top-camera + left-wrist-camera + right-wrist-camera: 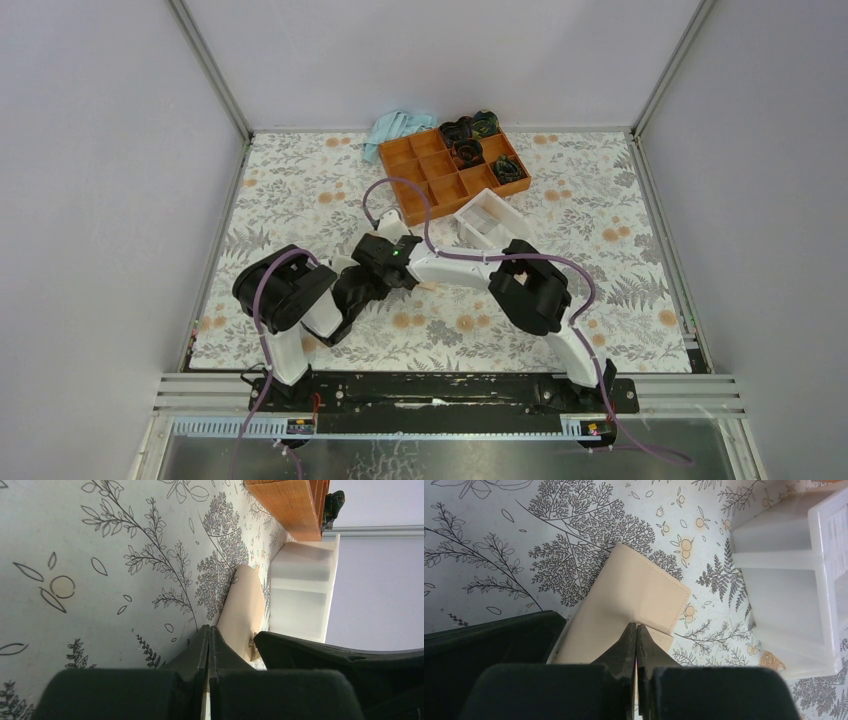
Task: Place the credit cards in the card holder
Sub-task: Close the card holder at the center of the board.
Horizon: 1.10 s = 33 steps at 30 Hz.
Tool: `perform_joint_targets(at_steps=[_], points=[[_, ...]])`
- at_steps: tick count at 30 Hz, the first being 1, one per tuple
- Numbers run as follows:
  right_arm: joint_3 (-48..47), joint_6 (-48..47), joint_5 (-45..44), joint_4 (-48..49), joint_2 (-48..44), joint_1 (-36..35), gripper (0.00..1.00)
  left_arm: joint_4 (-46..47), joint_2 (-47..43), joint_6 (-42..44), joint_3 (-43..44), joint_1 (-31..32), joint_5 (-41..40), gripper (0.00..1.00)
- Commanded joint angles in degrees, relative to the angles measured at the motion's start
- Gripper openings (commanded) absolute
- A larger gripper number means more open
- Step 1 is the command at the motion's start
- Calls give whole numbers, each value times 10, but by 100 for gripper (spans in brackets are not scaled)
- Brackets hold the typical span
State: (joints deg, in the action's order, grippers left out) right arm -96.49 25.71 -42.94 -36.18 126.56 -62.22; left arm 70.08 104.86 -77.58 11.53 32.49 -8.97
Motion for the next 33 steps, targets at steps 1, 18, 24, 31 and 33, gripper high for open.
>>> perform_joint_targets(at_steps=[1,18,24,31,33], points=[[5,-3,-36,18,-47,-4,0,15,12,13,2,2,3,0],[18,7,-35,16,-45,-6,0,15,10,13,1,4,0,0],[10,7,-22,15,-31,-10,0,16,12,12,1,4,0,0],[8,12,-10,15,-26,-12,0,16,11,14,1,4,0,0],[8,12,-7,15,-26,-12,0,16,12,14,1,4,0,0]])
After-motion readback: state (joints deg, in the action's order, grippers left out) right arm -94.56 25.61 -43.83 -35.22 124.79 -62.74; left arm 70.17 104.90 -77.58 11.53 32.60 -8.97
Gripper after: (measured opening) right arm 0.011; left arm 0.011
